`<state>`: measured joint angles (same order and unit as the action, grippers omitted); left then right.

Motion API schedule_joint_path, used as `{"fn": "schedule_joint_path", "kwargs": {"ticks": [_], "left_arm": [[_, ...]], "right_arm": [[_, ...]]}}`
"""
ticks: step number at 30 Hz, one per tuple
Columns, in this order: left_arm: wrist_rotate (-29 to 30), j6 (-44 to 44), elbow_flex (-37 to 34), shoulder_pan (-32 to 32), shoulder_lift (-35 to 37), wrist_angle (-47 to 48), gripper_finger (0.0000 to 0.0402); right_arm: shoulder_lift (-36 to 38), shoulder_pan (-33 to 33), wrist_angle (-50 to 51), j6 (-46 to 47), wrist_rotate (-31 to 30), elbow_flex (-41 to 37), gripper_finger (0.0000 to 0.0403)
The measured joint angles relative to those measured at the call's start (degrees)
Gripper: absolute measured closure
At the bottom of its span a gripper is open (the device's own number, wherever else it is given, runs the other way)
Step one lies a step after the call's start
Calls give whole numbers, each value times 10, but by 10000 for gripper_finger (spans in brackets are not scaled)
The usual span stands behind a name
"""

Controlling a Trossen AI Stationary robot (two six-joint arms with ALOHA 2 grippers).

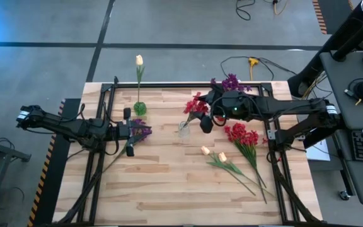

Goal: Sort flowers into vase by color
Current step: Put the left red flowers into the transparent vase

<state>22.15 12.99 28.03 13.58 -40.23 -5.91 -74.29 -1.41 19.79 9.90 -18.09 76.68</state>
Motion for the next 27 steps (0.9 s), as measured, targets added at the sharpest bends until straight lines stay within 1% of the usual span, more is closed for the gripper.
{"fn": "schedule_joint_path", "kwargs": {"ticks": [4, 13, 18, 21, 24, 27], "left_arm": [[0, 0, 0, 0, 0, 0, 322], [0, -16, 0, 0, 0, -2, 322], [-1, -35, 0, 0, -26, -45, 317], [-1, -35, 0, 0, -58, -80, 295], [0, -31, 0, 0, -86, -140, 262], [30, -29, 0, -1, -111, -188, 220]], "right_arm": [[0, 0, 35, 39, 0, 21, 96], [-1, 0, 62, 133, 0, 34, 97], [-9, 0, 79, 150, 2, 34, 97], [-12, 0, 79, 159, 6, 34, 95], [-13, 0, 78, 164, 6, 34, 92], [-12, 0, 77, 165, 6, 34, 90]]}}
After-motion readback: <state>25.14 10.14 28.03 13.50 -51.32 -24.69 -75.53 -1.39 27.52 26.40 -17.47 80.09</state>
